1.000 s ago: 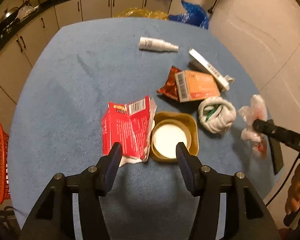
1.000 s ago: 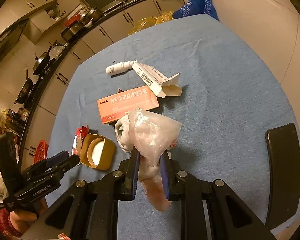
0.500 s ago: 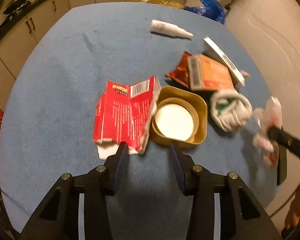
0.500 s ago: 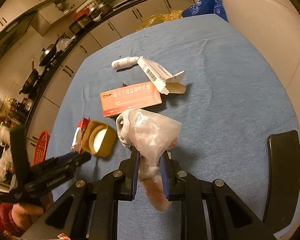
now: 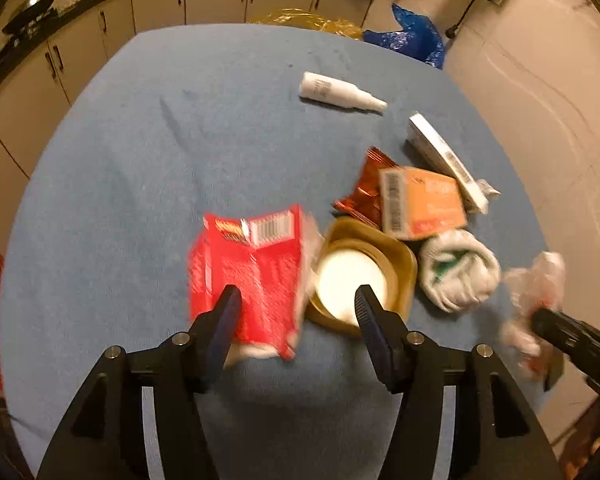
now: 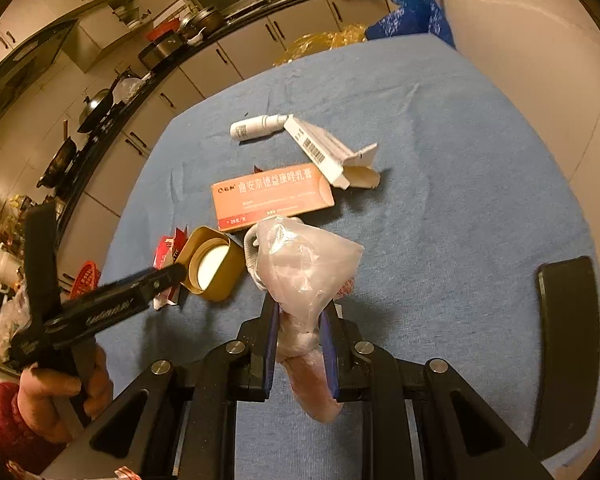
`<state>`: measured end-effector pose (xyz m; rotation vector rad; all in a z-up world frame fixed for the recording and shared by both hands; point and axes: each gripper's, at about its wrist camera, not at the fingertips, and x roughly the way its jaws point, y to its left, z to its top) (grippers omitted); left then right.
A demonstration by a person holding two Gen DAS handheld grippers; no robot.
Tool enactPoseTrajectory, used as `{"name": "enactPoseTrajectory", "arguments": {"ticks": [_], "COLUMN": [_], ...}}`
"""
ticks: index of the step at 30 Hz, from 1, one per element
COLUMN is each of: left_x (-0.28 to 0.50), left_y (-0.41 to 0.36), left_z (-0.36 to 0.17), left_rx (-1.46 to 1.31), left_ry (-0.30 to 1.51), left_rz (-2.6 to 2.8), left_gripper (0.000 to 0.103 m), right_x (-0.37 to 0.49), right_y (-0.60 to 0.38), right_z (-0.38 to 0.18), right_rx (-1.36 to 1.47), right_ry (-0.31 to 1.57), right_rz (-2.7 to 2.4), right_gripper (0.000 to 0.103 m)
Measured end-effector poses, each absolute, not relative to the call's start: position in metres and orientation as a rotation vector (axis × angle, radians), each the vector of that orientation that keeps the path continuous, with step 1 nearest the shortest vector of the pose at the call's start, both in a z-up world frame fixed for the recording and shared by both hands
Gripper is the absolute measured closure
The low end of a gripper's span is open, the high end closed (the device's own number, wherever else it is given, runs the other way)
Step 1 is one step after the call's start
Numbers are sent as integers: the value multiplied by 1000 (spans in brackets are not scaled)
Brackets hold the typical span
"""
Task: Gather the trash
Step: 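Lift the bag bundle with the right tool while the left tool grasps the red snack wrapper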
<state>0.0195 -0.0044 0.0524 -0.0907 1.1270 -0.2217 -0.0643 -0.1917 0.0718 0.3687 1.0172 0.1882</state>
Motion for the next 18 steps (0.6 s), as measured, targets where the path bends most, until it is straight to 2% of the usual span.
{"name": "enactPoseTrajectory", "arguments": {"ticks": [5, 9, 12, 18], "left_x": [27, 28, 14, -4], "left_y": [10, 10, 7, -8], "left_z": [66, 61, 62, 50], "left_rx": [-100, -61, 21, 204], "left_ry": [1099, 1149, 1127, 1051], "left_rz": [-251, -300, -336, -348], "left_gripper": [45, 43, 39, 39], "right_x": [-71, -73, -74, -74], "right_y": [-195, -192, -190, -183], "right_z": [84, 92, 94, 94], "right_rx": [377, 381, 385, 382], "right_ry": [989, 970, 959, 961], "right_rz": [136, 120, 110, 109], "right_gripper": [82, 82, 82, 82]}}
